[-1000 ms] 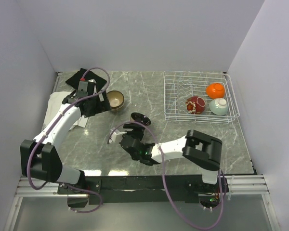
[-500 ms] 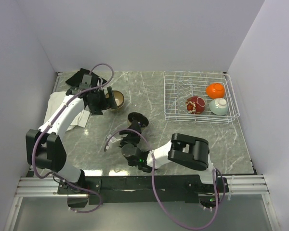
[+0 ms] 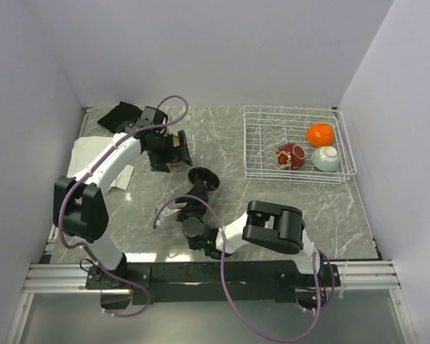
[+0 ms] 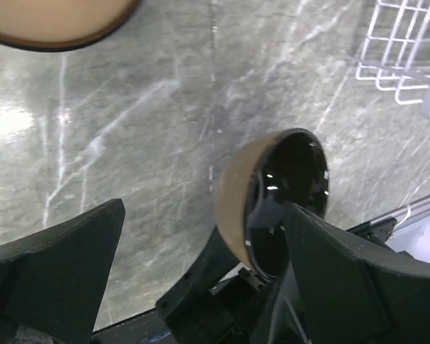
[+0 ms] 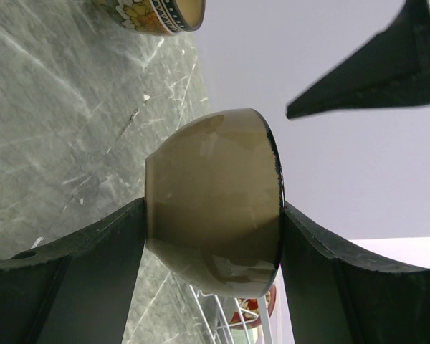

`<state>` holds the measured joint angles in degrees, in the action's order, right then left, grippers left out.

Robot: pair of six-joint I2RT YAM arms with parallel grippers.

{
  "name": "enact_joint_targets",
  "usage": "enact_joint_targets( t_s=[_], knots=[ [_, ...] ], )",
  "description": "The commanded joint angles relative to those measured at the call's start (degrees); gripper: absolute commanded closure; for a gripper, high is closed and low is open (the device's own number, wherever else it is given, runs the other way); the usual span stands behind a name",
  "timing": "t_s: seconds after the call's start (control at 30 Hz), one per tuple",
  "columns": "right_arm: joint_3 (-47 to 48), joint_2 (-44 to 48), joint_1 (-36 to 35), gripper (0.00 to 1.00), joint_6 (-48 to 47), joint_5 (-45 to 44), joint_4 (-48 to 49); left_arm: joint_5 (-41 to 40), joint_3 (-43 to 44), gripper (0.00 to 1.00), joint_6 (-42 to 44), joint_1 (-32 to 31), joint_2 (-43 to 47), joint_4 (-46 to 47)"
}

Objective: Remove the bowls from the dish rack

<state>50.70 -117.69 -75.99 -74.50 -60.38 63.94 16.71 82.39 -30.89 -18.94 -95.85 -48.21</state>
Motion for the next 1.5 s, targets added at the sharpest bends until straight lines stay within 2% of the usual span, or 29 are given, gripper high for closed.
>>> enact_joint_targets(
  t_s=[0.0, 0.17, 0.4, 0.43, 0.57, 0.7, 0.87, 0.97, 1.0, 1.03, 1.1, 1.13, 1.2, 1.23, 1.33, 1.47],
  knots=[
    [2.3, 0.5, -0.6, 0.64, 0.0, -1.2, 5.5, 0.5, 3.0, 0.01, 0.0, -0.7, -0.2, -1.3],
    [2.0, 0.6, -0.6, 0.64, 0.6, -1.2, 4.7, -0.7, 3.3, 0.05, 0.7, -1.4, -0.6, -2.4],
    [2.1, 0.3, -0.7, 0.64, 0.7, -1.3, 3.7, -2.4, 5.2, 0.25, 3.0, -5.3, -4.3, -5.8],
    [2.1, 0.2, -0.6, 0.64, 0.7, -1.4, 3.7, -2.9, 5.6, 0.34, 3.2, -5.4, -4.5, -5.9],
    [1.9, 0.0, -0.7, 0.63, 0.4, -1.6, 4.2, -5.0, 8.0, 0.46, 3.8, -6.4, -6.0, -7.6],
    [1.9, -0.3, -0.8, 0.63, 0.3, -1.6, 4.3, -6.5, 8.4, 0.64, 4.4, -7.6, -7.8, -8.7],
    [1.9, -0.4, -0.8, 0.63, -0.2, -1.7, 5.0, -8.1, 8.8, 0.75, 4.9, -9.1, -8.6, -9.5],
    [2.0, -0.5, -0.8, 0.63, -0.6, -1.7, 5.6, -9.1, 9.1, 0.87, 5.1, -9.4, -8.6, -10.1],
    [2.0, -0.4, -0.8, 0.62, -0.6, -1.7, 5.7, -9.2, 9.2, 0.94, 5.2, -9.4, -8.6, -10.2],
    [2.0, -0.6, -0.8, 0.61, -0.8, -1.8, 6.0, -9.8, 9.4, 0.99, 5.2, -9.4, -8.6, -10.3],
    [2.0, -0.5, -0.9, 0.54, -1.1, -2.0, 6.7, -10.7, 9.8, 0.99, 5.2, -9.4, -8.2, -10.3],
    [1.8, -0.4, -0.8, 0.37, -1.3, -2.0, 7.1, -11.3, 10.2, 0.99, 5.1, -9.4, -7.9, -9.9],
    [1.4, -0.3, -1.0, 0.22, -1.2, -2.4, 7.2, -13.2, 10.9, 0.99, 4.8, -9.4, -6.9, -9.4],
    [1.1, 0.0, -0.9, 0.12, -1.1, -2.6, 7.4, -13.8, 11.5, 0.99, 4.8, -9.4, -6.6, -9.1],
    [0.2, 0.7, -1.0, 0.01, -1.2, -2.9, 8.4, -16.2, 13.2, 0.99, 4.4, -9.4, -5.7, -8.2],
    [-0.5, 1.5, -1.3, 0.00, -0.6, -3.1, 8.5, -19.1, 15.6, 0.99, 3.6, -9.1, -5.0, -7.1]
  ],
)
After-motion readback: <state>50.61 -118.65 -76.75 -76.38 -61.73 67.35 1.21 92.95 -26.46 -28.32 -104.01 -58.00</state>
